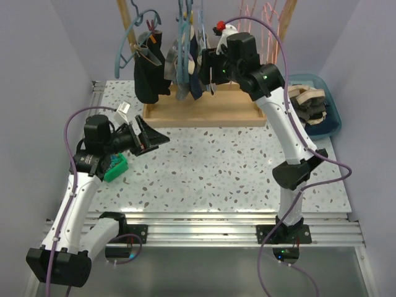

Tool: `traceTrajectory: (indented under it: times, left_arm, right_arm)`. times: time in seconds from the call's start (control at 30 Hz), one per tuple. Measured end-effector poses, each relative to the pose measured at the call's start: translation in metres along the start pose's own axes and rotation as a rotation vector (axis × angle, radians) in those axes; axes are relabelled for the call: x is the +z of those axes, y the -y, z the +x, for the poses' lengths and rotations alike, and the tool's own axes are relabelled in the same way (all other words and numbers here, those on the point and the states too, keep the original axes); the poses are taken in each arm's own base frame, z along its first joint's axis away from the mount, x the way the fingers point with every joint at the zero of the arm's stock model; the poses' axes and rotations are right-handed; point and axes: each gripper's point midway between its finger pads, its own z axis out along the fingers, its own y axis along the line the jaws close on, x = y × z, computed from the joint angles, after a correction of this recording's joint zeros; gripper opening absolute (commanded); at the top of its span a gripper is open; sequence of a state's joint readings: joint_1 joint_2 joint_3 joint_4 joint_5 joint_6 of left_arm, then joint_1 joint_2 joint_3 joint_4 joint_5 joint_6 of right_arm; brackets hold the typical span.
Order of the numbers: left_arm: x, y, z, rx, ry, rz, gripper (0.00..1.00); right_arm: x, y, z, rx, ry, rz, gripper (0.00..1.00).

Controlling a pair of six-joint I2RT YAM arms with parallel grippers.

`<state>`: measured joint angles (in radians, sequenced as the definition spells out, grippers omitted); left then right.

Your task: Remove the underwear clipped to the hanger

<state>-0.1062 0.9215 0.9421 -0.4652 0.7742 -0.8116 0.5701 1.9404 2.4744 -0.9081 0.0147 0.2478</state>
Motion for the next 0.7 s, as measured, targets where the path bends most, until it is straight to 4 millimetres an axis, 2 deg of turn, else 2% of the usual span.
traceTrajectory:
  times: [0.03,0.2,0.3,0.4,0.43,0.7]
  left_arm:
    - [0.000,-0.001,0.001,0.000,0.001,-0.001,1.00]
    - [0.002,-0.007,0.005,-0.014,-0.004,-0.008,1.00]
    - [0.003,-0.010,0.006,-0.022,-0.007,-0.013,1.00]
    - [0.003,-0.010,0.006,-0.020,-0.005,-0.011,1.00]
    - [0.003,-0.010,0.006,-0.019,-0.005,-0.011,1.00]
    - [0.004,-0.009,0.004,-0.013,0.000,-0.006,1.00]
  right_arm:
    - [0.004,0.003,0.005,-0.004,-0.014,0.018,0.54]
    - [0.016,0.013,0.023,-0.013,-0.071,0.072,0.41]
    - [0.021,0.017,0.029,-0.017,-0.090,0.096,0.27]
    - [0.022,0.020,0.031,-0.022,-0.093,0.117,0.02]
    - [0.022,0.021,0.031,-0.028,-0.094,0.123,0.00]
    - [0.019,0.027,0.025,-0.043,-0.072,0.167,0.00]
